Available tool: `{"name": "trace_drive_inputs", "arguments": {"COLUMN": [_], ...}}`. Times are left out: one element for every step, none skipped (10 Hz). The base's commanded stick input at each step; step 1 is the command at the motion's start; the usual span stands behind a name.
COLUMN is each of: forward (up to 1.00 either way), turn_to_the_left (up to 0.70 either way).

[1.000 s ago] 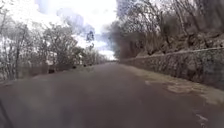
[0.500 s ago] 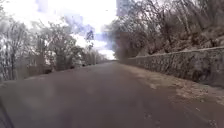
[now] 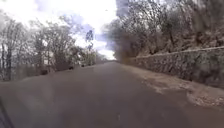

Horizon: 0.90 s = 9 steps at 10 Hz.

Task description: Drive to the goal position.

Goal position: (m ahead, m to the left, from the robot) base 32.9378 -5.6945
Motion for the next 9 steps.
{"name": "trace_drive_inputs", "arguments": {"forward": [0.7, 0.7, 0.7, 0.7, 0.7, 0.7, 0.7, 0.7, 0.7], "turn_to_the_left": [0.0, 0.0, 0.0, 0.0, 0.0, 0.0, 0.0, 0.0, 0.0]}}
